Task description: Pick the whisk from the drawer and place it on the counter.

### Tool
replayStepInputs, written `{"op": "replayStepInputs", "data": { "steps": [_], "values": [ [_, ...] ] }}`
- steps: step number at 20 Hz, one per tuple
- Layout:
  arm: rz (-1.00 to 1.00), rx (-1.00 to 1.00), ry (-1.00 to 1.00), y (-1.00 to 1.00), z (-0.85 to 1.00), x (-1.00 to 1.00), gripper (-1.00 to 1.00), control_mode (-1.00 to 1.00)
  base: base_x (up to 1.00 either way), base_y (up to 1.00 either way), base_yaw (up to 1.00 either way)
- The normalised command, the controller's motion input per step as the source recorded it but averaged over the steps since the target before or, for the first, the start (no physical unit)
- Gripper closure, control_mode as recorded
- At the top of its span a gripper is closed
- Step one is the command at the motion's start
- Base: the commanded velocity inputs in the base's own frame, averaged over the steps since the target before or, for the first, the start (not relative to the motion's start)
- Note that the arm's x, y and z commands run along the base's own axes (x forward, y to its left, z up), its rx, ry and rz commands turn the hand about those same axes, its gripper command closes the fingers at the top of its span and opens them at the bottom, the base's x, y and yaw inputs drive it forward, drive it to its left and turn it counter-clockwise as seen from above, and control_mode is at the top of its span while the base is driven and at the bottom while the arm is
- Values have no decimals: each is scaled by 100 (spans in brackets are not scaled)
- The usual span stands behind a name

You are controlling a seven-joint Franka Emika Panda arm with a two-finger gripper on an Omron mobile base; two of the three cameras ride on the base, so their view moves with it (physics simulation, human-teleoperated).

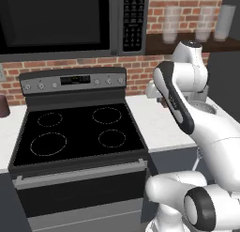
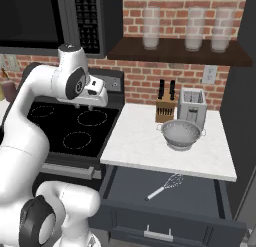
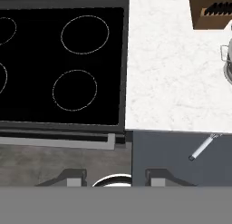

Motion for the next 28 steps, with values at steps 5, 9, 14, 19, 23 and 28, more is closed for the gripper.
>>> {"op": "replayStepInputs", "data": {
  "steps": [5,9,14,19,23,28],
  "values": [
    [0,0,0,0,0,-52,-100,-100,0,0,0],
    [0,-1,-1,0,0,-94,-100,-100,0,0,0],
    [0,0,-2,0,0,-99,-100,-100,0,0,0],
    [-1,0,-5,6,-2,-65,-100,100,-8,10,-3],
    [0,0,0,0,0,0,-100,100,-22,97,-48],
    [0,0,0,0,0,0,-100,100,0,87,-68]
  ]
}}
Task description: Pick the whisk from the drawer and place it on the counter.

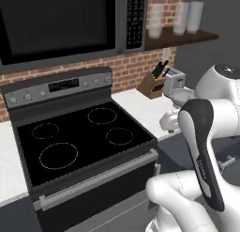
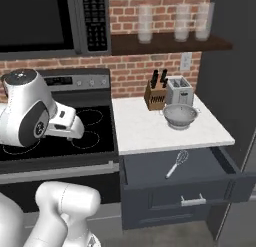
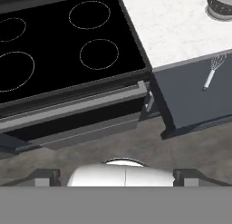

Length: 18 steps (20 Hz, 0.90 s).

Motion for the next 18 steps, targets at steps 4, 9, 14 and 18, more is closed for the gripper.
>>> {"op": "replayStepInputs", "data": {
  "steps": [4,9,14,18],
  "values": [
    [0,0,0,0,0,0,-100,100,6,31,-82],
    [0,0,0,0,0,0,-100,100,20,29,-81],
    [0,0,0,0,0,0,-100,100,15,86,-65],
    [-32,0,14,14,-37,24,-100,-100,0,0,0]
  ]
}}
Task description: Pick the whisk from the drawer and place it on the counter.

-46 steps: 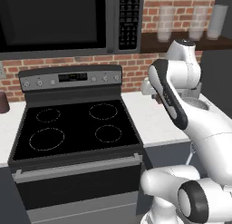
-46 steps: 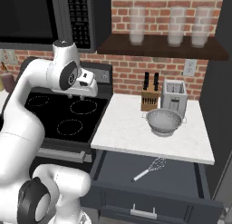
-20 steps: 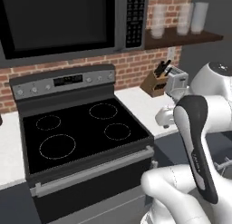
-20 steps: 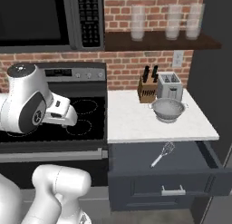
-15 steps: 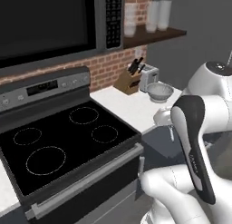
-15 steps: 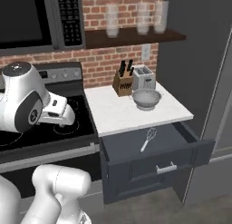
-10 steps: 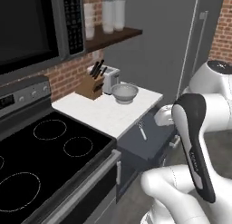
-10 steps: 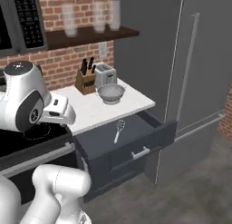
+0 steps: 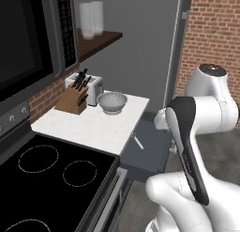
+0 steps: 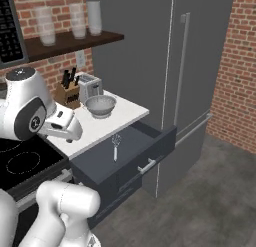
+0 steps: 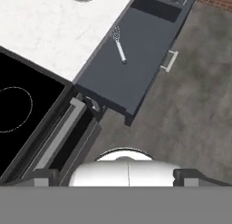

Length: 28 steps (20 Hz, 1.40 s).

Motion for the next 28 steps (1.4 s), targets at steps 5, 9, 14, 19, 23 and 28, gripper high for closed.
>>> {"op": "replayStepInputs", "data": {
  "steps": [5,9,14,19,23,28],
  "values": [
    [-9,1,23,-86,-94,31,-100,-100,0,0,0],
    [-6,1,15,-98,-100,69,-100,-100,0,0,0],
    [-2,1,5,-57,-68,100,-100,-100,0,0,0],
    [0,4,23,-12,-41,100,-100,-100,0,0,0],
    [0,5,25,-15,-55,100,-100,-100,0,0,0],
    [-1,2,17,-9,-48,79,-100,-100,0,0,0]
  ]
}}
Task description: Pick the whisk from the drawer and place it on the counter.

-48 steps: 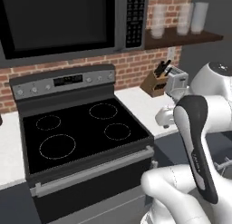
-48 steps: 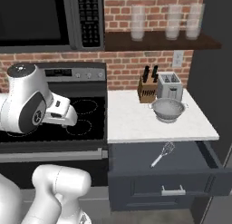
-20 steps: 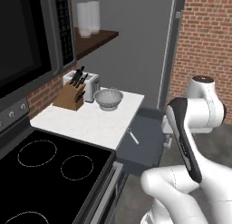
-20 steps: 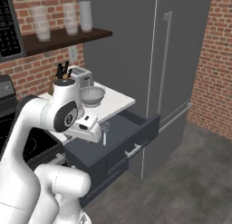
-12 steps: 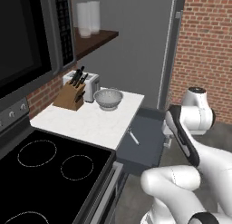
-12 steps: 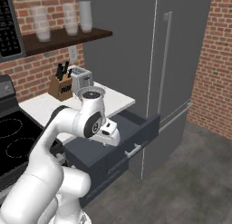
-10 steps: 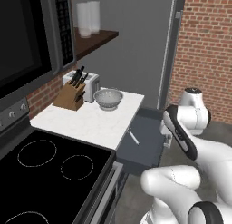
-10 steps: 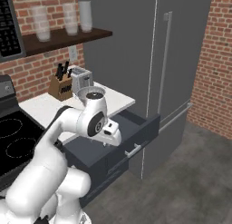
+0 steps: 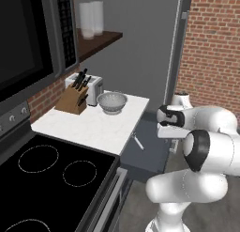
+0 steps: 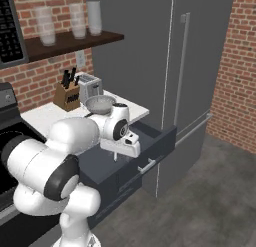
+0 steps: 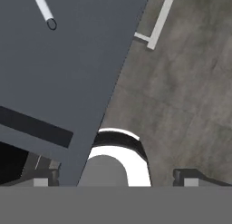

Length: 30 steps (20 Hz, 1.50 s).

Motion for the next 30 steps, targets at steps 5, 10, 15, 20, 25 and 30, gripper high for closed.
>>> {"op": "replayStepInputs", "data": {
  "steps": [5,10,15,20,25,30],
  "values": [
    [0,0,4,-1,-38,44,-100,-100,0,0,0],
    [0,0,1,-4,-53,26,-100,-100,0,0,0],
    [0,0,0,0,-55,46,-100,-100,0,0,0],
    [0,0,0,0,-56,45,-100,-100,0,0,0],
    [0,0,7,-41,-64,-3,-100,-100,0,0,0],
    [-1,3,9,-81,-53,-54,-100,-100,0,0,0]
  ]
}}
